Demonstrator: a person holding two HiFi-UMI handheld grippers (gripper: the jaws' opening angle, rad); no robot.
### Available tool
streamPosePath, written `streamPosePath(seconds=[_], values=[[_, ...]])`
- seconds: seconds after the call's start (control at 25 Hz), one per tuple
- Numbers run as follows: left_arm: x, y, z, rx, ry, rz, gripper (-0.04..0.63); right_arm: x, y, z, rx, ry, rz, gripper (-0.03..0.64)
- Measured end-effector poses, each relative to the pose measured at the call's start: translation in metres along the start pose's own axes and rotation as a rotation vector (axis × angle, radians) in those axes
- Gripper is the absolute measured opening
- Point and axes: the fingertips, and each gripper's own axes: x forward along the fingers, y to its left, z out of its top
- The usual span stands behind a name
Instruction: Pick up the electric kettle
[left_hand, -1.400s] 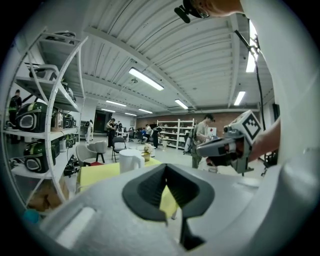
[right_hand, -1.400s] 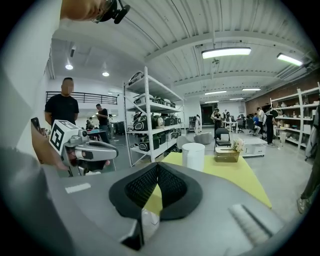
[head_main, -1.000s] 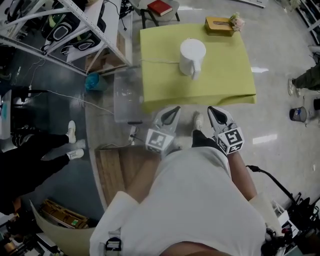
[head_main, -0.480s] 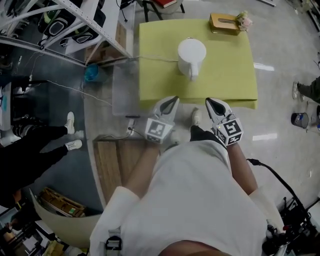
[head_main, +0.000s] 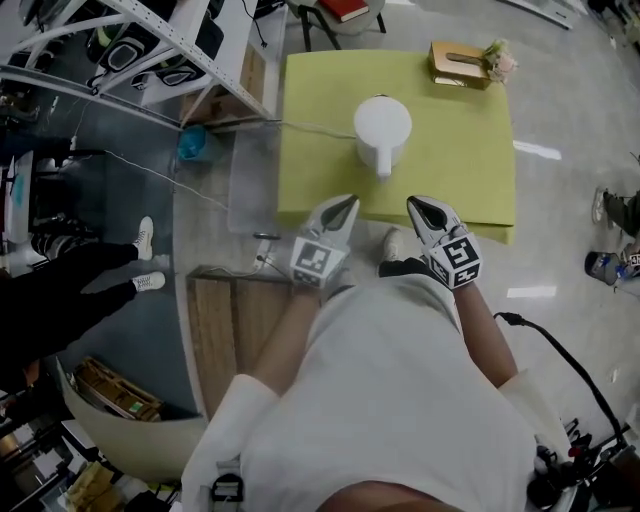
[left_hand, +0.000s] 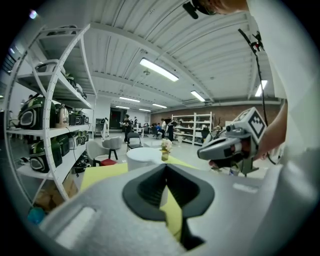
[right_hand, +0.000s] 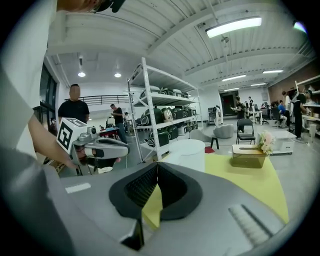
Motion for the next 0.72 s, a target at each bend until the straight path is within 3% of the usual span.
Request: streamPosePath(seconds=[0.4, 0.72], values=[[0.025, 0.012, 0.001, -0.036, 0.034, 0.061, 0.002, 0.019, -0.025, 0.003, -0.046, 0.048, 0.141, 0.022], [0.039, 0.015, -0.008, -0.069, 0.075, 0.058, 0.002, 0.036, -0.034, -0.004, -0.042, 0.083, 0.200, 0.048]])
